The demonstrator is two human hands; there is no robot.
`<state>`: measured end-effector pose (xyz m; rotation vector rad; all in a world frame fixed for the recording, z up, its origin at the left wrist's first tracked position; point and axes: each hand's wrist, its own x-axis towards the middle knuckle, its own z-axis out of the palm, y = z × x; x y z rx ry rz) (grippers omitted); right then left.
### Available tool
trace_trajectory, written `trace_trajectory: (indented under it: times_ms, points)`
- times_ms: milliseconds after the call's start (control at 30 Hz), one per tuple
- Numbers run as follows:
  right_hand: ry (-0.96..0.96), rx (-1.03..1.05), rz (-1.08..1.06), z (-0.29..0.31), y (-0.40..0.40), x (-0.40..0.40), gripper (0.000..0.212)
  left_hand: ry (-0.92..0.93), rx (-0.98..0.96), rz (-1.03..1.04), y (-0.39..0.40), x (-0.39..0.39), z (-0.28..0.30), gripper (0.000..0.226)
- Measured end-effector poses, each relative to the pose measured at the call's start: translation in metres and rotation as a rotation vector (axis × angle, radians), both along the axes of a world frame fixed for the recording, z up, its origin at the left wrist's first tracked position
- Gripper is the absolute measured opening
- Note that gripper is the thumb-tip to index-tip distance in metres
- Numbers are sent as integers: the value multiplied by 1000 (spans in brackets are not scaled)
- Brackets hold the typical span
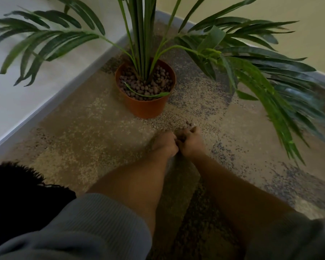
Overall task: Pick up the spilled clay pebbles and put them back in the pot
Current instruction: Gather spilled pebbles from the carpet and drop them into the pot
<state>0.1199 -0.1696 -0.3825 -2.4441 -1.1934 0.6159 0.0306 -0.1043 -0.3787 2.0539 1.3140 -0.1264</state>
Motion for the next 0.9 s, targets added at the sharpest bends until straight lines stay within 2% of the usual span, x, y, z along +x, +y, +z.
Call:
trace_trajectory:
  times_ms: [100, 200, 333, 533, 633, 733, 833, 900]
  points:
    - [-43, 27, 7, 0, -1, -2, 34, 25, 29, -4, 0, -1, 1, 18]
    - [-75, 40, 29, 0, -3, -2, 45, 42, 34, 4, 0, -3, 3, 20]
    - [-52, -109, 72, 4, 4, 1, 59, 37, 51, 48, 0, -7, 4, 19]
    - [-96, -170, 170, 11, 6, -1, 40, 40, -1, 81, -2, -7, 7, 20]
    - [-126, -197, 231, 12, 6, -1, 41, 18, -56, 101, -1, -6, 10, 18]
    - [-133, -206, 249, 14, 9, -2, 32, -151, -266, 373, 3, -5, 11, 27]
    - [-70, -173, 219, 17, 8, 1, 17, -467, -638, 719, 9, -5, 10, 30]
    - [-8, -154, 195, 21, 7, 4, 18, -685, -866, 922, 12, -9, 13, 31]
